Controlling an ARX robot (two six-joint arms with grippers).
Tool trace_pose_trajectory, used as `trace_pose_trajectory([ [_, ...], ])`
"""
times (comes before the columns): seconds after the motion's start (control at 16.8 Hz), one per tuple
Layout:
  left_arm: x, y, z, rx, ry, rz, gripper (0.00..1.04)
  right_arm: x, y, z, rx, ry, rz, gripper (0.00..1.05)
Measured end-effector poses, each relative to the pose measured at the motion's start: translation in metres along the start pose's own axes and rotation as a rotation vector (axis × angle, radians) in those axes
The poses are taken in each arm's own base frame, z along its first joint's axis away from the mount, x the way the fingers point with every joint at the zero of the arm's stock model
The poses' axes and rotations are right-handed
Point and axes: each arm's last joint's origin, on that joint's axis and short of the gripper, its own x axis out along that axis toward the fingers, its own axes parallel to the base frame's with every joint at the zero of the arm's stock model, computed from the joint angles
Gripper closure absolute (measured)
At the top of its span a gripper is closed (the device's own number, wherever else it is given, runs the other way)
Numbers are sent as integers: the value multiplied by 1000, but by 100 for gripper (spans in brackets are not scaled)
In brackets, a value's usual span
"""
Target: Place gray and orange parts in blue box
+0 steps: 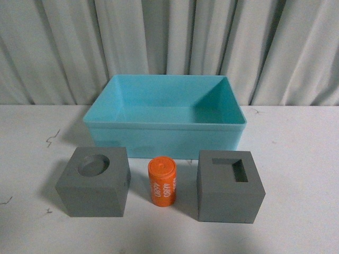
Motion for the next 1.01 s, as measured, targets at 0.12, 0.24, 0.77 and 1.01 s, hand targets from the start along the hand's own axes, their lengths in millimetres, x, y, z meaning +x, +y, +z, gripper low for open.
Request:
trace_pose_trajectory([
  [0.12,0,0,0,0,0,0,7,0,0,0,0,0,0,6],
  [0.24,0,0,0,0,0,0,7,0,0,0,0,0,0,6],
  [0.77,0,0,0,0,0,0,7,0,0,0,0,0,0,6],
  [1.01,0,0,0,0,0,0,7,0,0,0,0,0,0,6],
])
